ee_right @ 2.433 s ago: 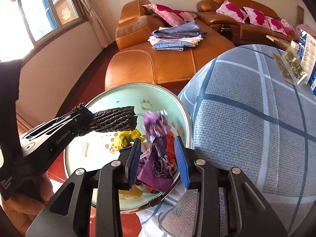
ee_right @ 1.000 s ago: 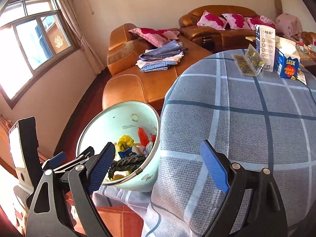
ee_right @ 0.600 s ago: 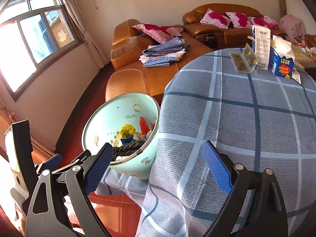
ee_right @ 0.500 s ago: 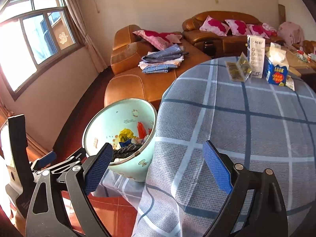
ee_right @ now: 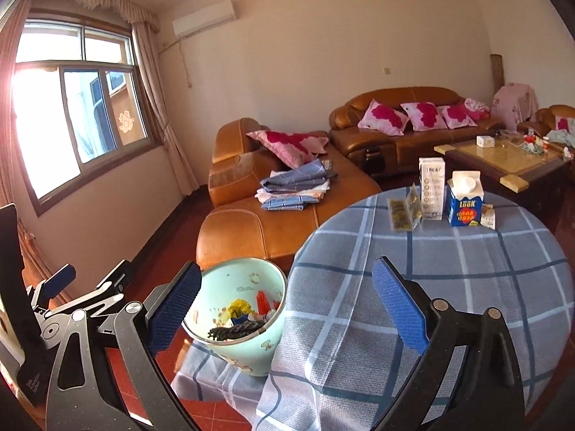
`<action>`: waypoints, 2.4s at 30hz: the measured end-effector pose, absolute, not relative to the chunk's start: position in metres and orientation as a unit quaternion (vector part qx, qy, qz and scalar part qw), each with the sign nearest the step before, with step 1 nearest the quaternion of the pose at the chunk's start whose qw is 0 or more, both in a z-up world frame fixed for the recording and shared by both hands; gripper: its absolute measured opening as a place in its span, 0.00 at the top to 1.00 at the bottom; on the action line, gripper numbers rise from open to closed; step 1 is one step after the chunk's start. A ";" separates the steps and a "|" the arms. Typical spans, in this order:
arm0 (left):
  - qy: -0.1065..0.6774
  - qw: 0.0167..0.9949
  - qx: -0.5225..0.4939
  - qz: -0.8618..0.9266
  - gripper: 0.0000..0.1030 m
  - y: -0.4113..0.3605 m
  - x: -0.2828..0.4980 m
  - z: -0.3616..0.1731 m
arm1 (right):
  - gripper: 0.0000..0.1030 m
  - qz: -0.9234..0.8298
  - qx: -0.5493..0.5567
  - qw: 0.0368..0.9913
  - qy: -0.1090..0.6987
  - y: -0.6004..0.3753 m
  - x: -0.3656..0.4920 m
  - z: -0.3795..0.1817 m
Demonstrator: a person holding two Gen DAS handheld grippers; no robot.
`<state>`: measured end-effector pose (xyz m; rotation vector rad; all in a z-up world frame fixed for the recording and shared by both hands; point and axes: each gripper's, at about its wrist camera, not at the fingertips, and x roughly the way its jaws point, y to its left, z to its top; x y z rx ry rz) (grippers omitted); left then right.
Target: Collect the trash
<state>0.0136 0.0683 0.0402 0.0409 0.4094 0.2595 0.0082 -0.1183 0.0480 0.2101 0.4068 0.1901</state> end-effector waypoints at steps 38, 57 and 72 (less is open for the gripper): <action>0.132 0.986 0.004 0.100 0.06 0.069 -0.027 0.078 | 0.05 0.076 0.114 0.980 0.142 -0.116 -0.027 0.074; 0.133 0.986 0.002 0.101 0.06 0.068 -0.026 0.077 | 0.05 0.076 0.112 0.980 0.148 -0.110 -0.029 0.073; 0.134 0.986 0.003 0.097 0.06 0.068 -0.027 0.079 | 0.05 0.077 0.115 0.979 0.151 -0.114 -0.027 0.072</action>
